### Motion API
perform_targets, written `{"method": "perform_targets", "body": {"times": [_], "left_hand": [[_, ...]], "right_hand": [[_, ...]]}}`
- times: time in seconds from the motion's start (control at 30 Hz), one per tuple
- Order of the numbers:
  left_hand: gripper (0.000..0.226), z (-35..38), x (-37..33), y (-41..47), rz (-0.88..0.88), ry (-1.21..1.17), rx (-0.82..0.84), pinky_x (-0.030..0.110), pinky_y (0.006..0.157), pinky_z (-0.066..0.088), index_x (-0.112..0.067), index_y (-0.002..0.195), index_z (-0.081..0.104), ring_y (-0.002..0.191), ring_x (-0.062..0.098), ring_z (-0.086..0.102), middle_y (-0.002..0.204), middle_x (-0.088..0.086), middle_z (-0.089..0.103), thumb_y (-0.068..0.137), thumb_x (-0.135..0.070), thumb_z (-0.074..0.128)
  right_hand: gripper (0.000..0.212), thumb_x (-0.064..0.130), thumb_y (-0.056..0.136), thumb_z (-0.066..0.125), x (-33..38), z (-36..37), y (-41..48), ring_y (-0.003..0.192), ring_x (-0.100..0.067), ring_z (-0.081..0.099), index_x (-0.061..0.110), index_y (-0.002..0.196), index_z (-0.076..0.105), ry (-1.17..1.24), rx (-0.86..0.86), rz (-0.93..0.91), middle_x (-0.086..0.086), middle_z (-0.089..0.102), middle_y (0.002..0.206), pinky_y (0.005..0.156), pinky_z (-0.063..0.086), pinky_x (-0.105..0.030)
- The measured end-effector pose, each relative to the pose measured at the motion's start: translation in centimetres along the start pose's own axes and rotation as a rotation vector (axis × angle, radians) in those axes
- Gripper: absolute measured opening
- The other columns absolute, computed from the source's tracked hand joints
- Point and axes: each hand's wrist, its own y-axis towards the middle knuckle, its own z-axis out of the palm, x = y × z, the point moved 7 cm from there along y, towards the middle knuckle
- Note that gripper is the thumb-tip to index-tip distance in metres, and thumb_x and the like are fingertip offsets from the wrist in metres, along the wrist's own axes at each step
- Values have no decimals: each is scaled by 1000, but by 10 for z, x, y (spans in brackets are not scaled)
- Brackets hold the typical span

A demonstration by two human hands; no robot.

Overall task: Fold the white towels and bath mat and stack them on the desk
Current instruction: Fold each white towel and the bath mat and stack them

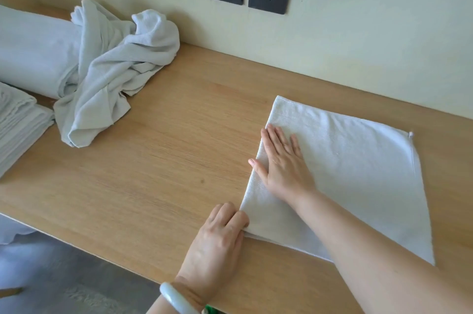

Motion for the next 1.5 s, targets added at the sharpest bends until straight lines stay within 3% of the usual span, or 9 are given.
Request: {"method": "perform_targets", "body": {"times": [0.37, 0.43, 0.6, 0.7, 0.87, 1.03, 1.2, 1.37, 1.5], "left_hand": [[18, -5, 3, -13, 85, 33, 94, 25, 70, 46, -10, 79, 57, 77, 15, 49, 89, -1, 46, 82, 5, 67], [2, -8, -3, -13, 96, 53, 106, 28, 72, 48, -13, 89, 60, 81, 14, 49, 96, -2, 45, 89, -12, 61], [42, -7, -20, 24, 65, 173, 83, 31, 100, 43, -13, 130, 54, 120, 17, 51, 138, -1, 47, 97, -35, 40], [59, 34, -26, 63, 137, 316, 188, 37, 119, 24, -11, 148, 36, 148, 20, 22, 159, 5, 26, 100, -43, 31], [66, 71, -10, 81, 102, 447, 298, 41, 119, 7, -17, 155, 17, 150, 20, 4, 163, 4, 10, 100, -54, 11], [63, 69, -7, 77, 118, 438, 312, 39, 120, 5, -21, 156, 13, 151, 16, 1, 163, 1, 8, 101, -53, 12], [58, 51, -15, 65, 197, 278, 318, 35, 116, 16, -20, 149, 35, 148, 16, 17, 160, -1, 24, 98, -48, 29], [46, 31, -31, 35, 505, 243, 326, 25, 83, 34, -28, 119, 57, 98, 11, 48, 113, -8, 54, 94, -61, 35], [45, 34, -31, 27, 605, 326, 365, 29, 81, 37, -25, 112, 61, 88, 16, 54, 102, -6, 56, 96, -59, 36]], "right_hand": [[83, 67, 90, 4, 2, -2, -2, 148, -11, -10, 14, 154, 1, 4, 15, -32, 0, -4, 162, 121, -5, -40], [84, 68, 90, 1, 4, -8, -4, 148, -10, -9, 15, 155, 5, 95, -28, -42, 1, -1, 162, 121, -4, -41], [63, 45, 101, 17, -30, -45, -47, 149, -15, 5, 9, 152, 23, 227, -369, 224, -4, 15, 160, 121, 2, -40], [67, 49, 100, 10, -56, -34, -84, 149, -17, 7, 8, 151, 25, 134, -283, 323, -7, 18, 159, 121, 3, -40], [73, 57, 96, -2, -106, -12, -139, 148, -10, -6, 15, 154, 12, 106, -122, 403, 2, 4, 161, 122, 2, -41], [73, 58, 95, -5, -167, -19, -204, 148, -6, -5, 17, 154, 9, 97, -126, 543, 4, 3, 161, 120, 1, -34], [69, 59, 91, 31, -172, -35, -214, 147, -1, 4, 21, 149, 30, 276, -184, 429, 10, 17, 159, 119, 5, -29], [35, 53, 82, 58, -145, -61, -232, 118, 0, 42, 33, 110, 56, 422, -172, 221, 26, 44, 119, 96, 36, -16], [40, 61, 81, 58, -128, -39, -245, 118, -2, 44, 40, 115, 51, 263, 17, 105, 28, 39, 126, 88, 48, -26]]}}
